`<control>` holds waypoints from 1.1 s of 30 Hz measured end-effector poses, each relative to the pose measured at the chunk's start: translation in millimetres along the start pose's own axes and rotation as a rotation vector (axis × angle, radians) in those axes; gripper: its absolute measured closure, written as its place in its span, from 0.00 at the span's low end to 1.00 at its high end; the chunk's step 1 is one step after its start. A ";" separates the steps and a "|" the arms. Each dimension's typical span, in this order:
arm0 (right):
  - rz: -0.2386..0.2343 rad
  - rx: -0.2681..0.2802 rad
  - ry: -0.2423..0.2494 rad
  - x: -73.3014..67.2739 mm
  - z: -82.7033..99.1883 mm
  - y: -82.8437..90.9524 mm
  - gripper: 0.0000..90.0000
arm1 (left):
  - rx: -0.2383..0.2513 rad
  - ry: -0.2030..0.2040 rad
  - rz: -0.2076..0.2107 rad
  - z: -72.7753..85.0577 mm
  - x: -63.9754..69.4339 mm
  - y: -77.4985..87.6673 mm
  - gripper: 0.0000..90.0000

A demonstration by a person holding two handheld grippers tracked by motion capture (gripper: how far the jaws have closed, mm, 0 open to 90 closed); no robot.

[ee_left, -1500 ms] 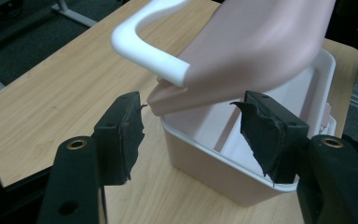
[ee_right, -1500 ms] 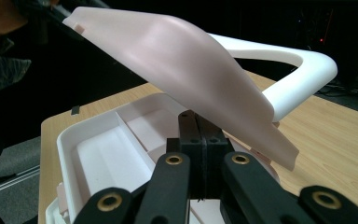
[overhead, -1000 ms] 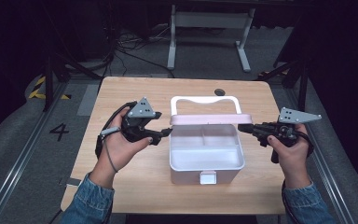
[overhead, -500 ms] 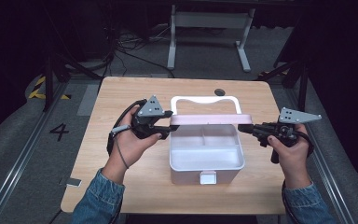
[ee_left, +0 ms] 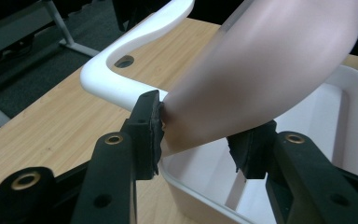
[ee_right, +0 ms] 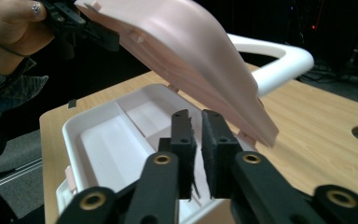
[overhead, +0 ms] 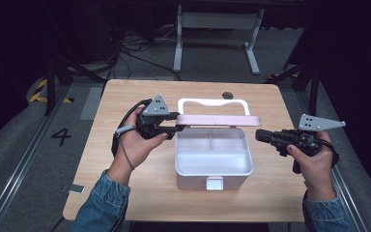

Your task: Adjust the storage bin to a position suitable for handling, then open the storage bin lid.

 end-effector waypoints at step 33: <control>0.183 -0.096 -0.080 27.2 24.8 69.3 0.68 | 0.050 0.062 -0.001 -20.3 -33.6 -22.0 0.74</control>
Point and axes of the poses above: each handheld gripper's, and its own axes: y roughly backward along the jaws, z roughly out of its underside, x roughly to its right, the point moved 10 cm from there along -y, roughly forward along the jaws, and after that the axes turned 12 degrees about x, right-handed, at the moved point
